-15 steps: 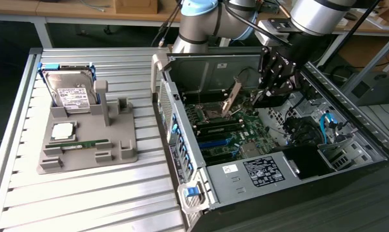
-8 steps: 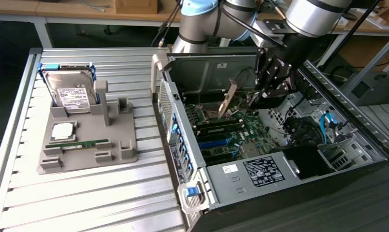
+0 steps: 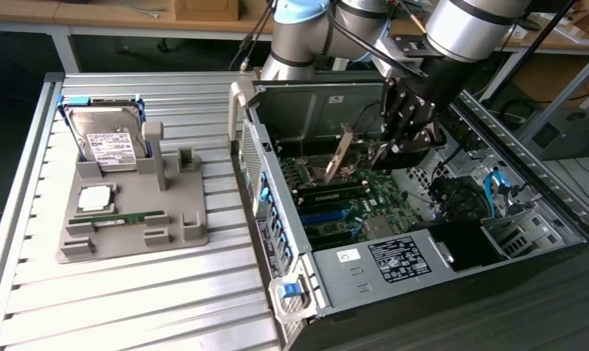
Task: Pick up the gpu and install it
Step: 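Insert the gpu into the slot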
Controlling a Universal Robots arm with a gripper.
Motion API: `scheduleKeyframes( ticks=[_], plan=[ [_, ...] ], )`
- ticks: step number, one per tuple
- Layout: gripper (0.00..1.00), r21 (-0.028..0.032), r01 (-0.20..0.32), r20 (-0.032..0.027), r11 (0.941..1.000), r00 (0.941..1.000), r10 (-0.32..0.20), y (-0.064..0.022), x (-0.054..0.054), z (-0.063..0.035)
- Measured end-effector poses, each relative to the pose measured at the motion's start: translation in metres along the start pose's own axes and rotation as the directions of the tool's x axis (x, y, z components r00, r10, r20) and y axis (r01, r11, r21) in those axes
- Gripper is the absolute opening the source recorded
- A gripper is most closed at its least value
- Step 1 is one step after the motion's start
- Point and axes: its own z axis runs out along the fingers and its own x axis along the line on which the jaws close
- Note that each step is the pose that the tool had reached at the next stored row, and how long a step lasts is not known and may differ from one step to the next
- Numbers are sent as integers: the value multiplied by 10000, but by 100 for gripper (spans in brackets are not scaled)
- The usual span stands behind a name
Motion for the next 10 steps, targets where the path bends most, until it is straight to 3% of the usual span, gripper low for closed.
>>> scheduleKeyframes(
  ticks=[10],
  plan=[
    [27,0,0,1,10000,10000,0,184,38,84]
  ],
)
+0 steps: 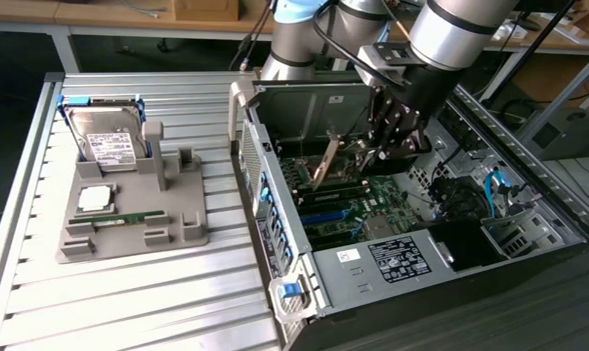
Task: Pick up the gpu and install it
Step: 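Insert the gpu into the slot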
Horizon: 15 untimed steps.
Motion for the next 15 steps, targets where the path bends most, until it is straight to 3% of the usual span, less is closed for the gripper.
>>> scheduleKeyframes(
  ticks=[8,15],
  plan=[
    [27,0,0,0,10000,10000,0,95,16,58],
    [27,0,0,0,10000,10000,0,122,30,150]
  ],
)
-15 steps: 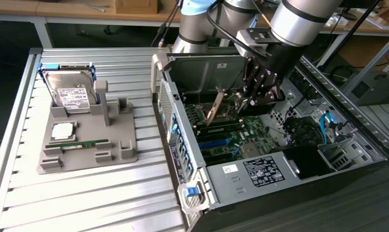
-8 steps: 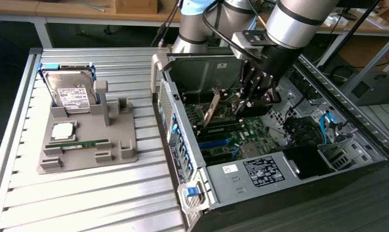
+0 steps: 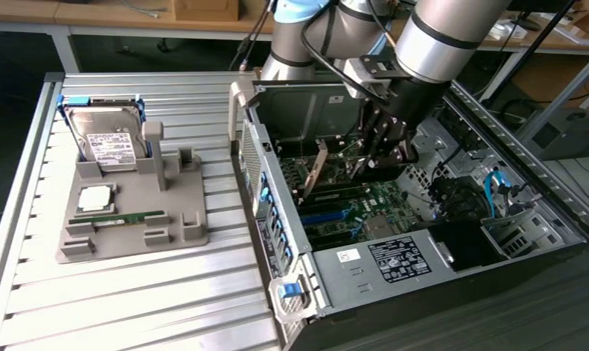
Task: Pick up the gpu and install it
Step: 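Insert the gpu into the slot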
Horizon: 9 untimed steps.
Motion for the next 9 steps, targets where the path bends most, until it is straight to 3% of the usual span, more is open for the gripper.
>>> scheduleKeyframes(
  ticks=[9],
  plan=[
    [27,0,-1,0,10000,10000,1,18,15,91]
  ],
)
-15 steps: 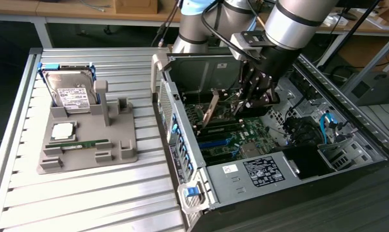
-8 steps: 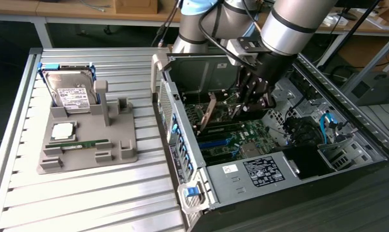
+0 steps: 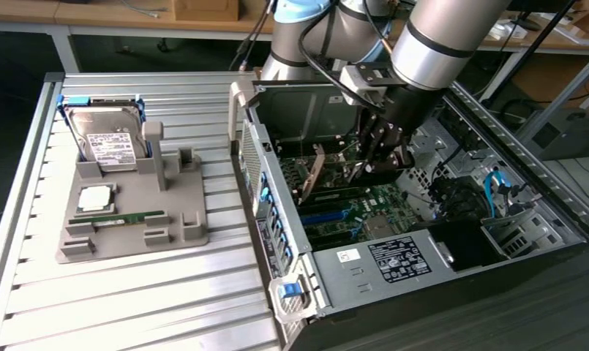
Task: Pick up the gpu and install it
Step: 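Insert the gpu into the slot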
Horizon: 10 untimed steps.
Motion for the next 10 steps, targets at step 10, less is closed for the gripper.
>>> scheduleKeyframes(
  ticks=[10],
  plan=[
    [27,0,3,-1,10000,10000,-3,55,28,149]
  ],
)
